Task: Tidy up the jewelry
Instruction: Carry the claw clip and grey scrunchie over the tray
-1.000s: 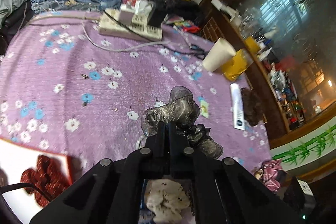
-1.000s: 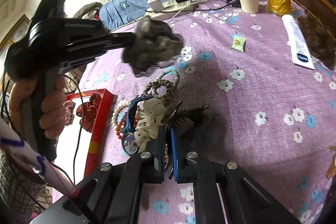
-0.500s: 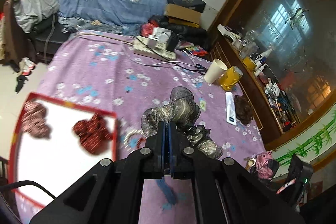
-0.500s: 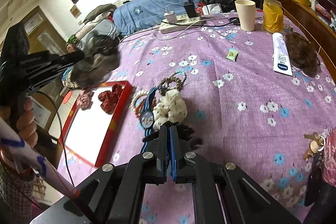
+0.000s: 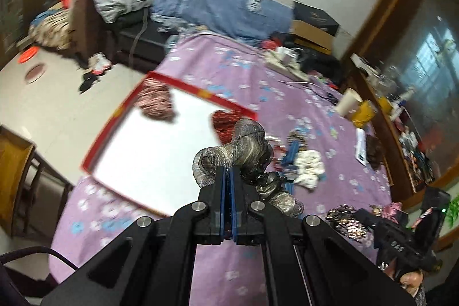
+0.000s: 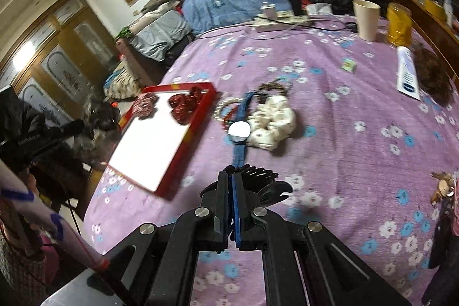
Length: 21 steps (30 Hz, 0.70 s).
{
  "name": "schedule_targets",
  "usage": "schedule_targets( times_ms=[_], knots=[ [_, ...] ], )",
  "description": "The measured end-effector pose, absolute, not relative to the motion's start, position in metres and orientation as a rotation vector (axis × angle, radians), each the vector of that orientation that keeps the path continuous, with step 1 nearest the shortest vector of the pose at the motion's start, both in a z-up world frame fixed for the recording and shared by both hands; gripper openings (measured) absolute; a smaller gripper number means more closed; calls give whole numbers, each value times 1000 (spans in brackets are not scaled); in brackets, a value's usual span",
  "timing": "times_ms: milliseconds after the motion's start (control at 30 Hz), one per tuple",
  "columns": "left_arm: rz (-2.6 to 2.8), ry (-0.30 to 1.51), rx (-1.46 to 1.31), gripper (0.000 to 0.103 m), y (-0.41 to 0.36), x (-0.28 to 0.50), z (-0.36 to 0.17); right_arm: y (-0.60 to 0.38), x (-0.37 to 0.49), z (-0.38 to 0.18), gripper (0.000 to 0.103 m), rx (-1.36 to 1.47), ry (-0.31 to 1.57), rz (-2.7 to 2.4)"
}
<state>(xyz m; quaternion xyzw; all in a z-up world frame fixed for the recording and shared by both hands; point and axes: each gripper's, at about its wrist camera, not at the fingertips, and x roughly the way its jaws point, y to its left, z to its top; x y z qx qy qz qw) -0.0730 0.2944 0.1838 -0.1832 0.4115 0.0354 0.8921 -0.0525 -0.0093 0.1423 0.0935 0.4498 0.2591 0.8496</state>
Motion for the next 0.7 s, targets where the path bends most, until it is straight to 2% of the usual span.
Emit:
schedule_targets(
  times_ms=[233,700],
  knots=[
    [149,867,-402,3,341,-82,164,34,-57,155,3,136,937,596],
    [128,977,-322,3,419,-10,109,187,-1,151,3,69,966,625]
  ],
)
